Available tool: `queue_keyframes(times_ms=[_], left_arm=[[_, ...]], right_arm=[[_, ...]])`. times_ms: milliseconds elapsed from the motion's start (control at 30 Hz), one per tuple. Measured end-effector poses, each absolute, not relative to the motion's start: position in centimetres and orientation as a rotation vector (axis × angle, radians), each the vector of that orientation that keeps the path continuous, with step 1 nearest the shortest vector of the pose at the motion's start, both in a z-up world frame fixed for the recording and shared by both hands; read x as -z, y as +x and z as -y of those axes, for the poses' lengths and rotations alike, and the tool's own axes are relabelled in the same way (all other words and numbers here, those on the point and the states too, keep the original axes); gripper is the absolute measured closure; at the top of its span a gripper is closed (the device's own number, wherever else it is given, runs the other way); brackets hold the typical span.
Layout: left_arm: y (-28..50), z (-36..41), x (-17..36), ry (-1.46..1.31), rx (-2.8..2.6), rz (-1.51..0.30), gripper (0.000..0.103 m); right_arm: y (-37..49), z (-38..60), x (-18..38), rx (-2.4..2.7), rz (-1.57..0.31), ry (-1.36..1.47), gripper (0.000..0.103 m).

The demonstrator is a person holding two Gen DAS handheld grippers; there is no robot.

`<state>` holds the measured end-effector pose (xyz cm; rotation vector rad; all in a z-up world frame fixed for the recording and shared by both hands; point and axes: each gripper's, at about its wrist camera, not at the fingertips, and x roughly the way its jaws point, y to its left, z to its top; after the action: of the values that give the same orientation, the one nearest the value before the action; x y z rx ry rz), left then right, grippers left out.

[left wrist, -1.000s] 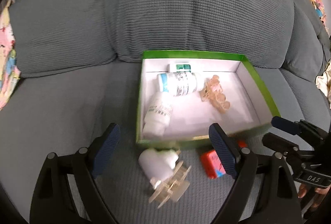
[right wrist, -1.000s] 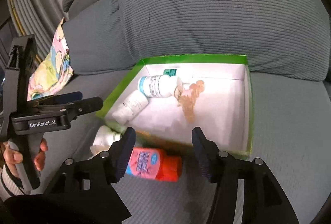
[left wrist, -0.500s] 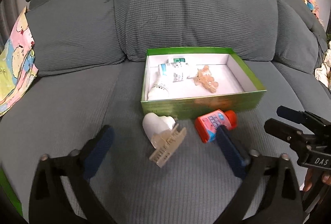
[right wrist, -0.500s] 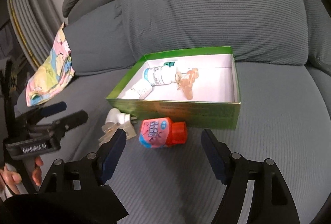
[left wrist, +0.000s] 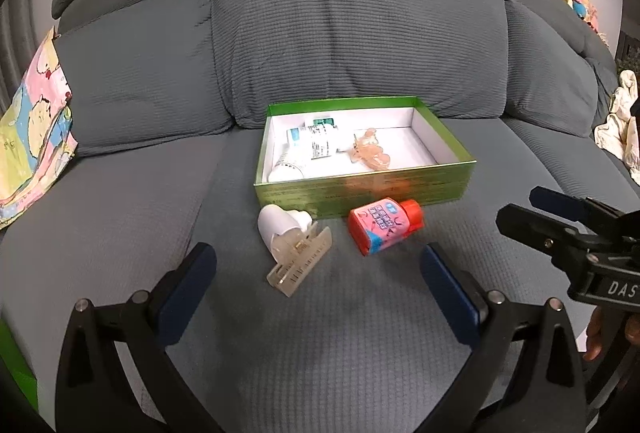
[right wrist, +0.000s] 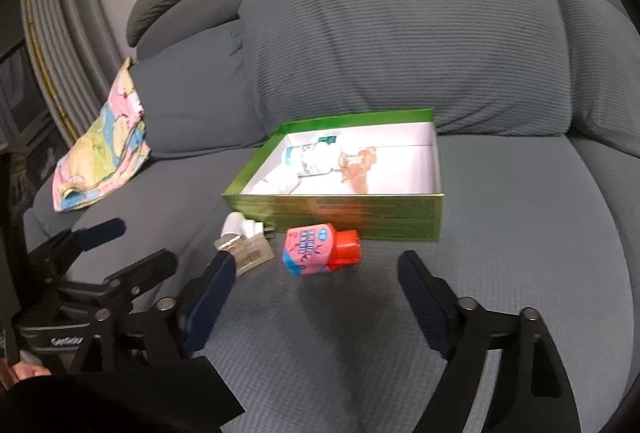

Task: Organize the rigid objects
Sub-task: 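Move the right gripper to the pink-labelled bottle with orange cap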

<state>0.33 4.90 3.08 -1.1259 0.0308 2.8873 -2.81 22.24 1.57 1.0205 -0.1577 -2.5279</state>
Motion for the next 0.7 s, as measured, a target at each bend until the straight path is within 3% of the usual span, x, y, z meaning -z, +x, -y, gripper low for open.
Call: queue_keyframes(times_ms=[700], left_arm=[[1.3, -5.2, 0.0, -1.216, -2.841, 0.011, 0.002]], right_arm=[[-2.5, -22.6, 0.5, 2.484, 0.251, 1.081, 0.018]])
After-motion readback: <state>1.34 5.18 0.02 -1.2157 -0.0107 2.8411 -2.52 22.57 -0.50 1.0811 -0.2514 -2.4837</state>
